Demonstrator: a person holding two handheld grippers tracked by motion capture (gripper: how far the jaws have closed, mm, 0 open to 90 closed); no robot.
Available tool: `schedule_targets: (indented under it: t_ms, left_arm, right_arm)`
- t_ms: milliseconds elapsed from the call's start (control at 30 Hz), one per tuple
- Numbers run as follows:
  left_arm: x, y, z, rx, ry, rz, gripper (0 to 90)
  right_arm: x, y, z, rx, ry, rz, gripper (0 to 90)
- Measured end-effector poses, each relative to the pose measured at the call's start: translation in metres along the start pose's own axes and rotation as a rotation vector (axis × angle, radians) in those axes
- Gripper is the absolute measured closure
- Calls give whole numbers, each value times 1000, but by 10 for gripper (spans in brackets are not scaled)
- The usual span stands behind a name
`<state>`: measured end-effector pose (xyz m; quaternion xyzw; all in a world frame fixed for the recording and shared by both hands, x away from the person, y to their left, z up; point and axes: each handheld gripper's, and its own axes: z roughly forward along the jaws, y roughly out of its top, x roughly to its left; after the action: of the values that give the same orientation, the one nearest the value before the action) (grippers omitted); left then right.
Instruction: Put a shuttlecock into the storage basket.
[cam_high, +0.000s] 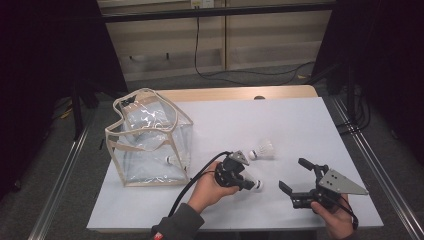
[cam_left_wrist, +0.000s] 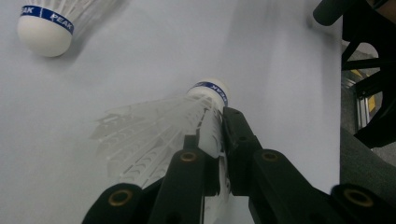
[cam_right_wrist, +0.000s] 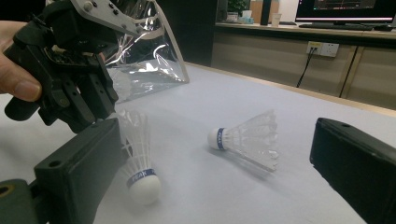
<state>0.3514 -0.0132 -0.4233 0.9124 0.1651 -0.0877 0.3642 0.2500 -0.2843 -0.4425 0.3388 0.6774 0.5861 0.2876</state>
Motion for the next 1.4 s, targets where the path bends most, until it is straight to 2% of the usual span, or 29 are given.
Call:
schedule_targets:
  t_ms: [333,533,733,1167,1400]
  left_arm:
    - [1,-1,-16,-4,0,-23,866]
    - [1,-2,-30,-14,12,-53,869]
    - [2,1,-42,-25,14,-62,871]
    - [1,9,-59,-40,13,-73,887]
    - [2,11,-69,-47,10,-93,890]
  right_arm:
    - [0,0,0,1,0,-2,22]
    - [0,0,2,-2,-1,-1,23]
    - [0,1,3,-2,-3,-3,23]
    - [-2,0,1,-4,-10,-4,22]
    - [-2,0,1,-4,-11,0,22]
